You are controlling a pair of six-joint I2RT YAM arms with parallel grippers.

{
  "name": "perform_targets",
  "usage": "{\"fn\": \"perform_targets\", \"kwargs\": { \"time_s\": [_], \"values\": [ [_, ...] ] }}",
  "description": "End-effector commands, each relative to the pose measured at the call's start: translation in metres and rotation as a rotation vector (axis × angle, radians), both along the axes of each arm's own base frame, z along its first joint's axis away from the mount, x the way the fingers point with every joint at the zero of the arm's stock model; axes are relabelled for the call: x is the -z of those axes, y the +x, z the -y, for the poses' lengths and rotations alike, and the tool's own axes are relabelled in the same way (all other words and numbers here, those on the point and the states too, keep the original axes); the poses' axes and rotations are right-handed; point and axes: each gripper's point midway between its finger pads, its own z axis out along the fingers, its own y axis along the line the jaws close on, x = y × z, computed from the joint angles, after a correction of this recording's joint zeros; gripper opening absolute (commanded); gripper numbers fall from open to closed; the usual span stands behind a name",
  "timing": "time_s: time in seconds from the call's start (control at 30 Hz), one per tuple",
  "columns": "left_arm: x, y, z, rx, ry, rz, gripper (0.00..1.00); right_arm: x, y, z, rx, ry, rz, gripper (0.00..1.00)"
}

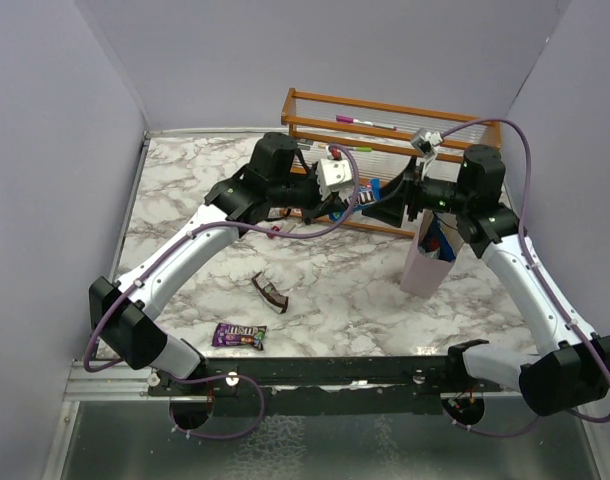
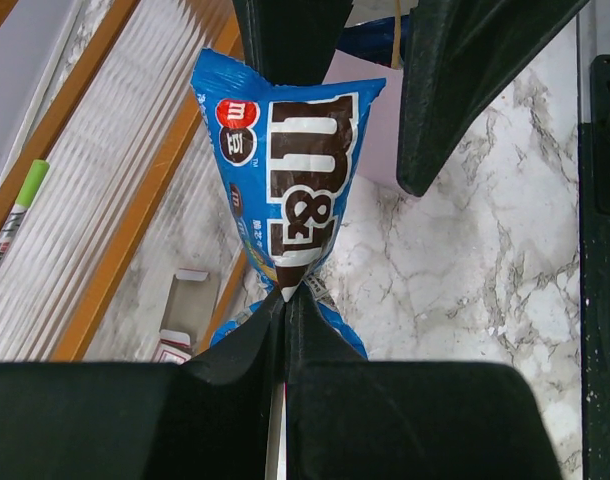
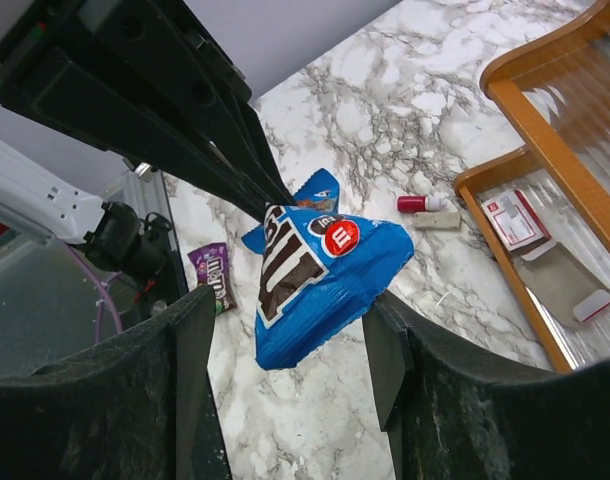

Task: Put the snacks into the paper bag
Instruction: Place the snack in the paper bag.

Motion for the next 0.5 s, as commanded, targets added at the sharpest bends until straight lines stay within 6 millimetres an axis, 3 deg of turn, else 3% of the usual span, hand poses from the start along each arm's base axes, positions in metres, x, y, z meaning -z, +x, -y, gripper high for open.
{"fn": "perform_targets", "kwargs": {
  "time_s": [0.0, 0.1, 0.47],
  "values": [
    [-0.0021, 0.0017, 0.0018, -0.017, -0.005, 0.026, 0.00, -0.0166, -0.0092, -0.0012, -0.025, 0.031, 0.048, 0.60],
    [0.0006, 0.0009, 0.0020, -0.016, 0.001, 0.027, 0.00, -0.0174, -0.0088, -0.0006, -0.025, 0.036, 0.043, 0.52],
    [0.0053, -0.0018, 0.0015, -0.012, 0.010, 0.032, 0.02, -0.0162, -0.0024, 0.0061, 0.025, 0.025, 0.053, 0.09]
  ]
}}
